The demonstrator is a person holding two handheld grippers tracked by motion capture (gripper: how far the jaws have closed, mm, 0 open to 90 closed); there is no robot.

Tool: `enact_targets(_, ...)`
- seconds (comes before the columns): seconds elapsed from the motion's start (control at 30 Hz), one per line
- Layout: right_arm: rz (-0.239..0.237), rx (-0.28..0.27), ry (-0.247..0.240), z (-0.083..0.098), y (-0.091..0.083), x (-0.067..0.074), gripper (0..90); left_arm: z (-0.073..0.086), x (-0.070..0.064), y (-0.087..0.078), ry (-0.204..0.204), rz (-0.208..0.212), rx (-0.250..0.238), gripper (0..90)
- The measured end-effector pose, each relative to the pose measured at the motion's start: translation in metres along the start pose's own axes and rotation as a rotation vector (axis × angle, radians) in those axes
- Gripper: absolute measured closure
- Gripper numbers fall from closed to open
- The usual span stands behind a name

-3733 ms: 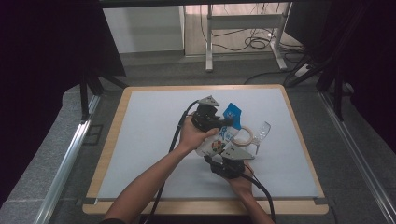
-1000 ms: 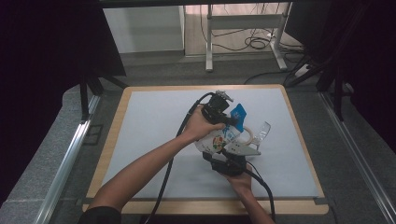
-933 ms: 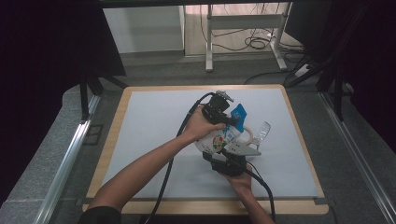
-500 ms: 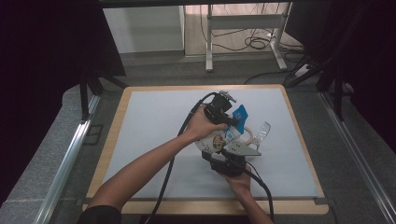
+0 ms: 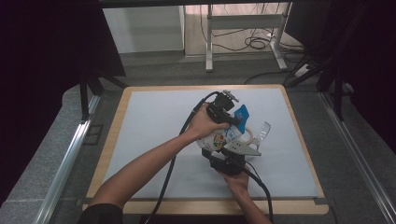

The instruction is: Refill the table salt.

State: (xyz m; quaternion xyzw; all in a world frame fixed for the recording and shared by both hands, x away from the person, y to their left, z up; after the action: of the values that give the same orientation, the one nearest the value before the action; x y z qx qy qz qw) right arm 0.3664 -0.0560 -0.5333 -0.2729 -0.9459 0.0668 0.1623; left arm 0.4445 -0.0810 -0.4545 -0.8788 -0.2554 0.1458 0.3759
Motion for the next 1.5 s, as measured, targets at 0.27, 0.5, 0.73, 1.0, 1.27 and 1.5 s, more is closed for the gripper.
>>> enact_targets(0.27, 0.005, 0.002, -0.015, 0.000, 0.001, 0.001, 53.9, 0.001, 0.000, 0.000, -0.002, 0.000, 0.001, 90.0)
enact_targets(0.5, 0.019, -0.001, -0.024, 0.002, 0.001, 0.001, 54.3, 0.002, -0.001, -0.002, -0.001, 0.000, 0.000, 89.9)
enact_targets(0.73, 0.022, 0.006, -0.029, 0.004, 0.002, -0.001, 54.1, 0.002, 0.000, -0.006, -0.004, 0.005, -0.005, 89.9)
enact_targets(1.0, 0.084, 0.036, -0.085, 0.011, 0.005, -0.008, 51.3, 0.005, -0.006, -0.018, -0.003, 0.021, -0.026, 90.0)
enact_targets(1.27, 0.111, 0.052, -0.111, 0.014, 0.007, -0.011, 49.5, 0.007, -0.005, -0.019, -0.018, 0.024, -0.041, 89.9)
enact_targets(1.5, 0.126, 0.060, -0.123, 0.016, 0.007, -0.014, 49.1, 0.008, -0.005, -0.018, -0.026, 0.034, -0.046, 89.9)
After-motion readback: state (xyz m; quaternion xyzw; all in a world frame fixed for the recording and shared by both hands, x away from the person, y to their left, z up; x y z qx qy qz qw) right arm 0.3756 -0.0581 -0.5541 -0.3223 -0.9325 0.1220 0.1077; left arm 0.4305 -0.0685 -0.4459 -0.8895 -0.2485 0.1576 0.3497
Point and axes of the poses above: each handheld gripper's, and its own axes: y roughly forward along the jaws, z roughly out of its underside, x roughly to its left, the point moved 9 cm from there along y, roughly forward along the jaws, and after that the axes turned 9 degrees about -z, right-handed, at the moved point
